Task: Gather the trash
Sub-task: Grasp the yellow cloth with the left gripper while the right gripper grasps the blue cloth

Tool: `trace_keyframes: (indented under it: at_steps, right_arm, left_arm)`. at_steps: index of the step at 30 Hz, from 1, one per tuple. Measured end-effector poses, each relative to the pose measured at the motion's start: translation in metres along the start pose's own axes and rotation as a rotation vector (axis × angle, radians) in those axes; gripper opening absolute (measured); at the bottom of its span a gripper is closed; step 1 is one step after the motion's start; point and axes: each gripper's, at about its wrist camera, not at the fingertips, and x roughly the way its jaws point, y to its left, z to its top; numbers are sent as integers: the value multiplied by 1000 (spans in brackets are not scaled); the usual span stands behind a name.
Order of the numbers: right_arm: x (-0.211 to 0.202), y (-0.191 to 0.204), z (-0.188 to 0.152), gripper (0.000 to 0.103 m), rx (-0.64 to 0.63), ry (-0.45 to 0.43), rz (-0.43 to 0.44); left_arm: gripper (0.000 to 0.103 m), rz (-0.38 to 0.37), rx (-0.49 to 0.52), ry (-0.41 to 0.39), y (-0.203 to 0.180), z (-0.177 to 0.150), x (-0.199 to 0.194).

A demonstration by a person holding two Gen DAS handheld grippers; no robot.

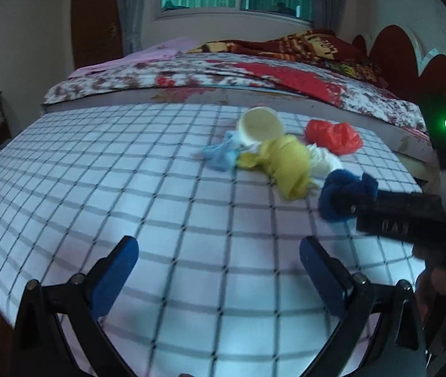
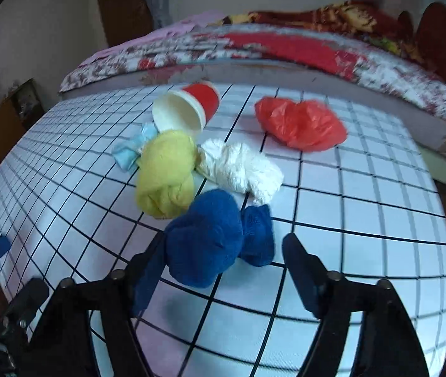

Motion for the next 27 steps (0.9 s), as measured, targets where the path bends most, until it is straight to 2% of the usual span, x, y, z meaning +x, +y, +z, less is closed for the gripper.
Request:
trace_keyframes:
  at_steps: [2,8,13,15,16,17,18,21,23,24,27]
  right_arm:
    - [-7,-15,2,42,-7,-35,-54]
    - [-3,-60,9,37,49,-40,-88]
    - [0,-83,13,38,87,-23,-71]
    - [-1,-87,13,42,98,-24,-39]
    - [-2,-86,14,61,92,-29,-45]
    - [-3,-84,15,85,83,-40,-50]
    - [-3,-82,17,90,76,-52,-43]
    - [1,-78,22,90,57,-52,-24]
    - [3,-75,26,90,47,-53,-11]
    - [4,-75,28,89,45,-52,-7]
    - [15,-73,30,63,32,-9,12]
  left_arm:
    - [102,-24,11,1,-10,10,10]
    - [91,-54,64,33,-52,38,50]
    - [83,-33,78,68,-63,52,77]
    - [80,-19,78,92,-63,54,86]
    - [79,-22,78,96,-63,55,90]
    - [77,-24,81,101,-63,55,92]
    - [76,-22,85,106,-64,56,95]
    - [65,-38,71,131,-61,56,104]
    - [41,-69,56,161,-58,53,109]
    - [40,-73,57,173,-58,52,111]
    - [30,-100,65,158,-58,50,104]
